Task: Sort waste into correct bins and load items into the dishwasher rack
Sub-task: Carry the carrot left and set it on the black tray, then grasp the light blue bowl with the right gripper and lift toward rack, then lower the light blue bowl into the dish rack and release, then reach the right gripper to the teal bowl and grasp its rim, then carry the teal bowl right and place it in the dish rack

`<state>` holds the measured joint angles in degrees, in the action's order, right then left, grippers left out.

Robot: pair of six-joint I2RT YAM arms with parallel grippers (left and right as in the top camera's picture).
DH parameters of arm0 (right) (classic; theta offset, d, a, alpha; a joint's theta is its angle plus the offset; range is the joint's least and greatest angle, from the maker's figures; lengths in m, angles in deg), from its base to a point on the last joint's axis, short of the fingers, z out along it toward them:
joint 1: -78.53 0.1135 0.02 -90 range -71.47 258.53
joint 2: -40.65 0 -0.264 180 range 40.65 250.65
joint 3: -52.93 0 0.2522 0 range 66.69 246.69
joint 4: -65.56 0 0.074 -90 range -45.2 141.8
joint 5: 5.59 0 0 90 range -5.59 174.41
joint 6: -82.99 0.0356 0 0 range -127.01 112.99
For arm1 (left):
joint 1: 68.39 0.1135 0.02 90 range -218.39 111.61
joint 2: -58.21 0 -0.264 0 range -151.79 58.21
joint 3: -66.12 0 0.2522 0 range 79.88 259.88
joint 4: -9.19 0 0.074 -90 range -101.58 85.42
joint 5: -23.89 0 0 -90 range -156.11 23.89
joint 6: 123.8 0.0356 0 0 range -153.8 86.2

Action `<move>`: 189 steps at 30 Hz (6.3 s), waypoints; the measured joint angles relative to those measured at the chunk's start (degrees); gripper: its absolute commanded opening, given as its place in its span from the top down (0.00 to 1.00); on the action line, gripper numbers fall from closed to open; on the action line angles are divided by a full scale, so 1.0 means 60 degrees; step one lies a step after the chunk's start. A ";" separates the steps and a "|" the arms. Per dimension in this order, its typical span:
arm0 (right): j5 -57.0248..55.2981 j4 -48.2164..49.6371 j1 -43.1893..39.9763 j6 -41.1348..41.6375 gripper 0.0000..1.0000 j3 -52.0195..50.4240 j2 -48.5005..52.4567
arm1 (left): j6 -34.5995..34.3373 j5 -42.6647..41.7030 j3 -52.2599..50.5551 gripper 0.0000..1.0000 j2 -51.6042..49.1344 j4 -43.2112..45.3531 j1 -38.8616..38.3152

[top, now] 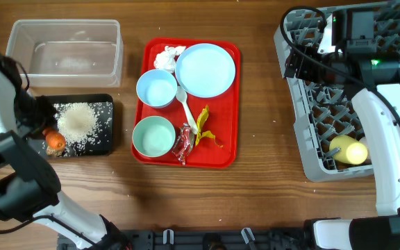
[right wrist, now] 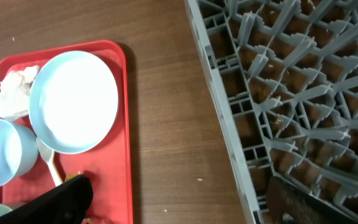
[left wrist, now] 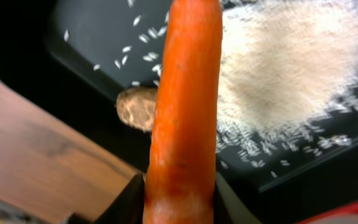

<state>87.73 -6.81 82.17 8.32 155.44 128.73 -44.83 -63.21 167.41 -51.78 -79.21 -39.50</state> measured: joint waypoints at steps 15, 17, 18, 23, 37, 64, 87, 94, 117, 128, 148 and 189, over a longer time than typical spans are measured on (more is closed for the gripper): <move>0.0000 -0.0015 0.0000 0.0000 0.08 0.0000 0.0000 | -0.1191 -0.0244 -0.1730 0.28 -0.0007 0.3351 0.0572; 0.0000 -0.0011 0.0000 0.0000 0.08 0.0000 0.0000 | -0.1191 -0.0313 -0.1730 0.21 -0.0007 0.3348 0.0572; 0.0000 -0.0007 0.0000 0.0000 0.08 0.0000 0.0000 | -0.0965 -0.0674 -0.1694 0.18 -0.0007 0.3180 0.0572; 0.0011 -0.0025 0.0000 0.0000 0.08 0.0000 0.0000 | 0.1075 -0.3359 -0.0237 0.16 0.0051 0.1781 -0.0259; 0.0510 0.0142 0.0004 -0.0004 0.08 -0.0011 0.0342 | 0.1515 -0.2255 0.0047 0.38 0.0590 0.3650 -0.7053; 0.1366 0.6747 0.5497 0.3508 0.73 -0.0036 0.6113 | -0.1585 -0.0379 -0.0299 0.14 0.2404 0.2379 -0.3803; -0.6655 0.5839 0.4375 -0.0299 0.96 -0.0004 0.2550 | -0.1650 -0.0379 -0.0310 0.00 0.2404 0.2415 -0.3803; -0.8954 0.7180 0.1759 -0.8604 0.96 -0.0025 0.2914 | -0.1650 -0.0382 -0.0313 0.00 0.2404 0.2412 -0.3803; -0.6969 0.8455 0.0073 -1.4575 0.67 0.0022 0.4484 | -0.1650 -0.0382 -0.0313 0.00 0.2404 0.2404 -0.3803; -0.7133 0.6834 0.1264 -1.2560 0.00 0.0015 0.4666 | -0.1650 -0.0379 -0.0313 0.00 0.2404 0.2408 -0.3803; 0.2820 0.2929 0.3934 -0.0401 0.21 -0.0933 0.1519 | -0.1650 -0.0379 -0.0331 0.00 0.2397 0.2430 -0.3803; 0.2812 0.5355 0.6750 0.2521 0.96 -0.1337 0.4994 | -0.1650 -0.0379 -0.0331 0.00 0.2397 0.2433 -0.3803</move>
<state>104.60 25.32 122.67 23.44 147.42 158.69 -54.73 -65.49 165.42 -37.40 -64.61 -62.32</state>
